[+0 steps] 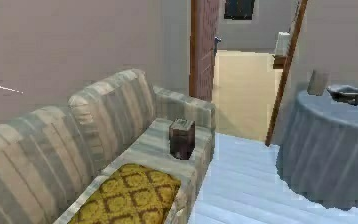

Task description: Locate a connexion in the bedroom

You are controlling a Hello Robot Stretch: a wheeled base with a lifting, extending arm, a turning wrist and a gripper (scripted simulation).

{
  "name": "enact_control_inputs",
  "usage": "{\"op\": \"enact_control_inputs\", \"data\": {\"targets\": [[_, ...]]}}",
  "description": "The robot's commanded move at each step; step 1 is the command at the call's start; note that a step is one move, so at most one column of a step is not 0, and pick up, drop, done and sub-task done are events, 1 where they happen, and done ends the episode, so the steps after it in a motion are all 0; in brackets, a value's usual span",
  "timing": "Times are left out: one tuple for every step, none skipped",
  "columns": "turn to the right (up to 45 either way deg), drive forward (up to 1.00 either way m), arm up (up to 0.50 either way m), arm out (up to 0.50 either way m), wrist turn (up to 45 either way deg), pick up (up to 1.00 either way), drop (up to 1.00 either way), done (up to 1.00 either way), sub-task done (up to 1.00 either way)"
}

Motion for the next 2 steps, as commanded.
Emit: {"op": "enact_control_inputs", "data": {"targets": [[45.0,0.00,0.00,0.00,0.0,0.00,0.00,0.00,0.00],[45.0,0.00,0.00,0.00,0.0,0.00,0.00,0.00,0.00]]}}
